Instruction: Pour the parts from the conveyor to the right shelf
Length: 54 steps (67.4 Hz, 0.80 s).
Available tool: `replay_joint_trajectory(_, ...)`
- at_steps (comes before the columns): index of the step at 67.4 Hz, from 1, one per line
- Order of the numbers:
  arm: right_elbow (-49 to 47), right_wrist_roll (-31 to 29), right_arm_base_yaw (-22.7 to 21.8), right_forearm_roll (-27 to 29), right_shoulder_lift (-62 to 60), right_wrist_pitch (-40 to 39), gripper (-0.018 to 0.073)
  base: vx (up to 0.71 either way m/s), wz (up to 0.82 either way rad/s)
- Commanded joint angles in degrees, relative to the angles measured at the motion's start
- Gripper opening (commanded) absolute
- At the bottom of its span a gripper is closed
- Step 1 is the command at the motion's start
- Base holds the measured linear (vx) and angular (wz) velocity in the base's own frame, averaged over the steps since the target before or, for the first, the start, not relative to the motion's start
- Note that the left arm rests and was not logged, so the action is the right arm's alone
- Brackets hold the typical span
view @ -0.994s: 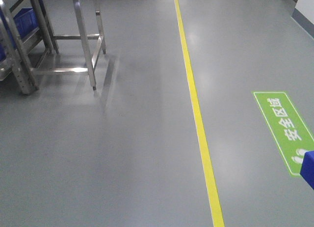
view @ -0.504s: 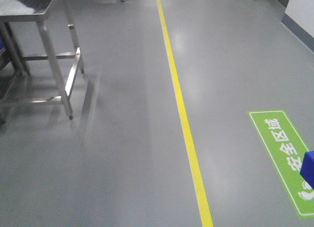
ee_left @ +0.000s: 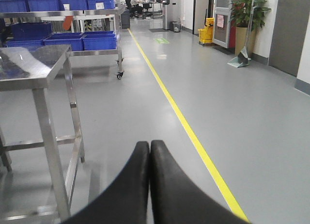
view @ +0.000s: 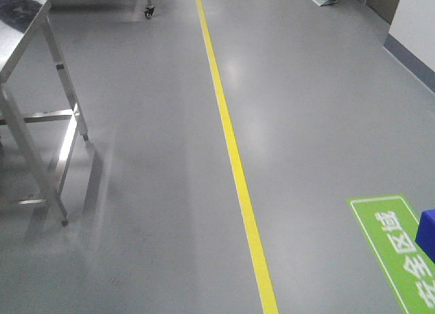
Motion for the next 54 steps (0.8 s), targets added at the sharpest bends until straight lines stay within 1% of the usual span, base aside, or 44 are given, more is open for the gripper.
replay_joint_trajectory(1, -1.57, -0.41, 0.11, 0.78, 0.70, -3.73, -0.0006, 0.72, 0.02)
replay_joint_trajectory(54, -1.57, -0.41, 0.11, 0.78, 0.70, -3.73, -0.0006, 0.74, 0.05)
